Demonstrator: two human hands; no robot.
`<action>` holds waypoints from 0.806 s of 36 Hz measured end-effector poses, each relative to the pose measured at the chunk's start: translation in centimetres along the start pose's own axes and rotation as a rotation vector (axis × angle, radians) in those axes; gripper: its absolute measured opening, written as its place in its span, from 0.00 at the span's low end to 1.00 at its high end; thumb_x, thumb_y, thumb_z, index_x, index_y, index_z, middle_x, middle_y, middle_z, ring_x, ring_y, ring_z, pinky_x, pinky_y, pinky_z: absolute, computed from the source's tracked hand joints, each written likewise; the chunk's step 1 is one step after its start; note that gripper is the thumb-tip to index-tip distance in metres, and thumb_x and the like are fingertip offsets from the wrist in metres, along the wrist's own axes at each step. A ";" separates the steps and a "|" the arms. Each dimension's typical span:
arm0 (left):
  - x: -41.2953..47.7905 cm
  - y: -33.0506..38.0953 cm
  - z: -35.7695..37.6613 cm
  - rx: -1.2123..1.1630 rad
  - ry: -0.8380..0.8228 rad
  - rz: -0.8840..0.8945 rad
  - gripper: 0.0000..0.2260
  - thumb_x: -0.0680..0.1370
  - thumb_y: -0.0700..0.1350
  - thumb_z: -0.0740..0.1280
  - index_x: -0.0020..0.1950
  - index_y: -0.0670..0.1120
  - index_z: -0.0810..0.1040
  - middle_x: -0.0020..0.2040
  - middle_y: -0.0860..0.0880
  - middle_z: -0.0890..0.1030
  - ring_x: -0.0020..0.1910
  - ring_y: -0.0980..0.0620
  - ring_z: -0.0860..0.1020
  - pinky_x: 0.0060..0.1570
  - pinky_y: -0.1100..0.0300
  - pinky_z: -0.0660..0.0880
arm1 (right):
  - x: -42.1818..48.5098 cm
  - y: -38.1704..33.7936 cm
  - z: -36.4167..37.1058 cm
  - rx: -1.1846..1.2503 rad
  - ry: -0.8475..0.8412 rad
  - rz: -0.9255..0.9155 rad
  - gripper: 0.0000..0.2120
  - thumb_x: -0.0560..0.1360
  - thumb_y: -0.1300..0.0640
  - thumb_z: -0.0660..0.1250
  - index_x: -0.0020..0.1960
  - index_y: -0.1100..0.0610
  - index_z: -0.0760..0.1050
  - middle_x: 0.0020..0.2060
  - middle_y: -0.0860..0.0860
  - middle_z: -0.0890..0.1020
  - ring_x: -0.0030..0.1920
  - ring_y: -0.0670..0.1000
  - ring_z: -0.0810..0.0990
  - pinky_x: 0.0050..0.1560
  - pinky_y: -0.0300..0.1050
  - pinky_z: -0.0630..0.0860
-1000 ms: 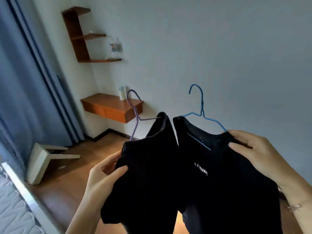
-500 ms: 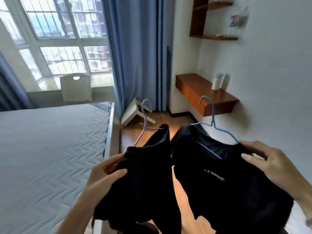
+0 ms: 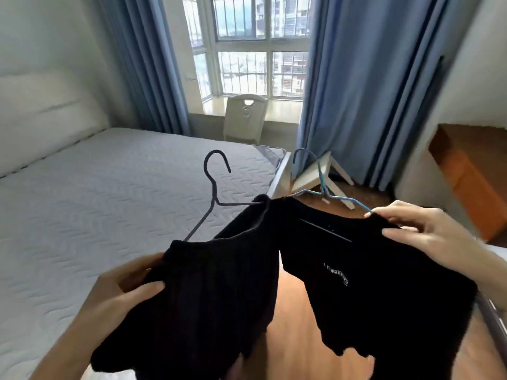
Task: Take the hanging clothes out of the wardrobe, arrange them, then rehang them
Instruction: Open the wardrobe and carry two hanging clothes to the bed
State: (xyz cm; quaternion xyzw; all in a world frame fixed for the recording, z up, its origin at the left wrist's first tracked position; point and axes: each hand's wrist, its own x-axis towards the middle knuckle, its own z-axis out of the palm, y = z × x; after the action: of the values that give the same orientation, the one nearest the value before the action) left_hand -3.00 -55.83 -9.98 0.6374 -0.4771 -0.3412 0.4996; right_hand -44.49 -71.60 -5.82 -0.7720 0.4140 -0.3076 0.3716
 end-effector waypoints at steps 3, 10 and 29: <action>1.6 -0.3 -1.4 0.031 0.065 -0.009 0.23 0.65 0.31 0.74 0.45 0.60 0.85 0.47 0.55 0.86 0.46 0.61 0.83 0.42 0.75 0.76 | 6.9 0.8 -0.3 -0.011 -0.098 -0.051 0.27 0.55 0.27 0.69 0.51 0.38 0.80 0.44 0.47 0.80 0.47 0.41 0.78 0.51 0.27 0.72; 5.2 -0.8 -3.3 0.041 0.250 -0.074 0.20 0.66 0.36 0.75 0.42 0.63 0.85 0.44 0.58 0.86 0.45 0.63 0.83 0.40 0.77 0.75 | 21.5 1.8 1.6 -0.079 -0.284 -0.107 0.22 0.56 0.28 0.70 0.48 0.31 0.78 0.45 0.38 0.81 0.45 0.37 0.79 0.50 0.24 0.72; 15.1 -3.3 -2.6 0.281 0.651 -0.401 0.33 0.72 0.27 0.67 0.41 0.71 0.81 0.42 0.72 0.82 0.47 0.76 0.77 0.49 0.83 0.69 | 53.2 9.0 11.6 -0.027 -0.614 -0.353 0.26 0.72 0.68 0.67 0.38 0.34 0.78 0.42 0.32 0.80 0.39 0.29 0.78 0.43 0.18 0.66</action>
State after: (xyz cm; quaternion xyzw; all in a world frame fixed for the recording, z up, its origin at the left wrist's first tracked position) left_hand 4.91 -69.17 -11.81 0.8545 -0.2022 -0.1435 0.4564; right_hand -14.21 -117.52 -10.54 -0.8929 0.1471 -0.1150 0.4097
